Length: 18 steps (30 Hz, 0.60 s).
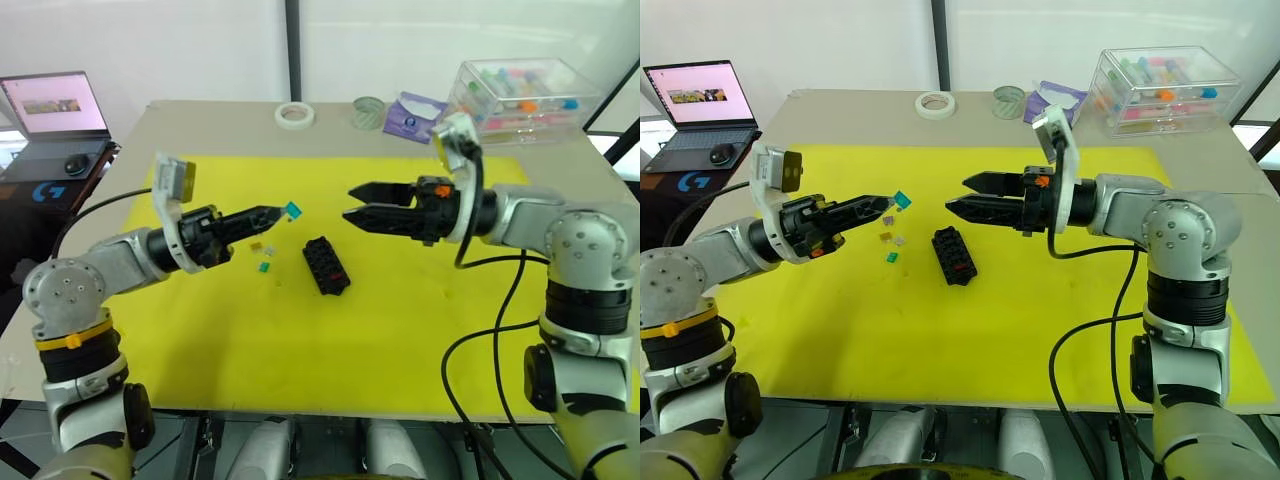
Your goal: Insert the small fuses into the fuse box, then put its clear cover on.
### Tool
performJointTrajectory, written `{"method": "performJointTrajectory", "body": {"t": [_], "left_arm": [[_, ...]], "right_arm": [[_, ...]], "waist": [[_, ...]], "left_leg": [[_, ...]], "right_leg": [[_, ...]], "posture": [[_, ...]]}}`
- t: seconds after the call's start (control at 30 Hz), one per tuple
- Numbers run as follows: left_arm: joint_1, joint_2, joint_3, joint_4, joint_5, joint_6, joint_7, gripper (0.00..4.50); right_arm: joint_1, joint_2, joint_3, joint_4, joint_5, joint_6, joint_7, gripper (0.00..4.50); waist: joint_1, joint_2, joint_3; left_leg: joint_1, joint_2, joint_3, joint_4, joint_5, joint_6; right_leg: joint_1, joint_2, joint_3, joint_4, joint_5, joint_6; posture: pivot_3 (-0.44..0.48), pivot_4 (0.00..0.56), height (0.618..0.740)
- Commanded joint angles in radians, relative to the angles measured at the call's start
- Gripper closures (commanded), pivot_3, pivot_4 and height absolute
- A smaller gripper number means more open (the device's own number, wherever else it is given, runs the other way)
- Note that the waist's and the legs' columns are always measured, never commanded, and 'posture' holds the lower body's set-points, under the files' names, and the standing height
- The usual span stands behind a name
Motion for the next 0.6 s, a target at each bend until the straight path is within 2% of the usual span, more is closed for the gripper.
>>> {"method": "performJointTrajectory", "body": {"t": [0.03,0.2,0.3,0.4,0.6], "left_arm": [[-0.025,0.016,-0.028,-0.019,0.004,-0.063,-0.024,4.49],[-0.032,0.036,-0.076,-0.023,0.023,-0.116,-0.053,4.49],[-0.032,0.051,-0.095,-0.015,0.013,-0.120,-0.057,4.50],[-0.035,0.059,-0.106,-0.012,0.001,-0.121,-0.058,4.50],[-0.038,0.066,-0.125,-0.017,0.005,-0.131,-0.072,4.50]], "right_arm": [[-0.028,0.023,-0.024,-0.018,0.061,0.023,-0.045,0.00],[-0.031,0.046,-0.002,-0.053,0.079,0.021,-0.096,0.00],[-0.023,0.054,0.013,-0.070,0.084,0.015,-0.112,0.60],[-0.016,0.054,0.026,-0.081,0.088,0.012,-0.119,1.54],[-0.013,0.061,0.039,-0.080,0.100,0.011,-0.135,1.54]], "waist": [[0.000,0.000,0.000],[0.000,0.000,0.000],[0.000,0.000,0.000],[0.000,0.000,0.000],[0.000,0.000,0.000]], "left_leg": [[0.000,0.000,0.000,0.000,0.000,0.000],[0.000,0.000,0.000,0.000,0.000,0.000],[0.000,0.000,0.000,0.000,0.000,0.000],[0.000,0.000,0.000,0.000,0.000,0.000],[0.000,0.000,0.000,0.000,0.000,0.000]], "right_leg": [[0.000,0.000,0.000,0.000,0.000,0.000],[0.000,0.000,0.000,0.000,0.000,0.000],[0.000,0.000,0.000,0.000,0.000,0.000],[0.000,0.000,0.000,0.000,0.000,0.000],[0.000,0.000,0.000,0.000,0.000,0.000]], "posture": [[0.000,0.150,0.740],[0.000,0.150,0.740],[0.000,0.150,0.740],[0.000,0.150,0.740],[0.000,0.150,0.740]]}}
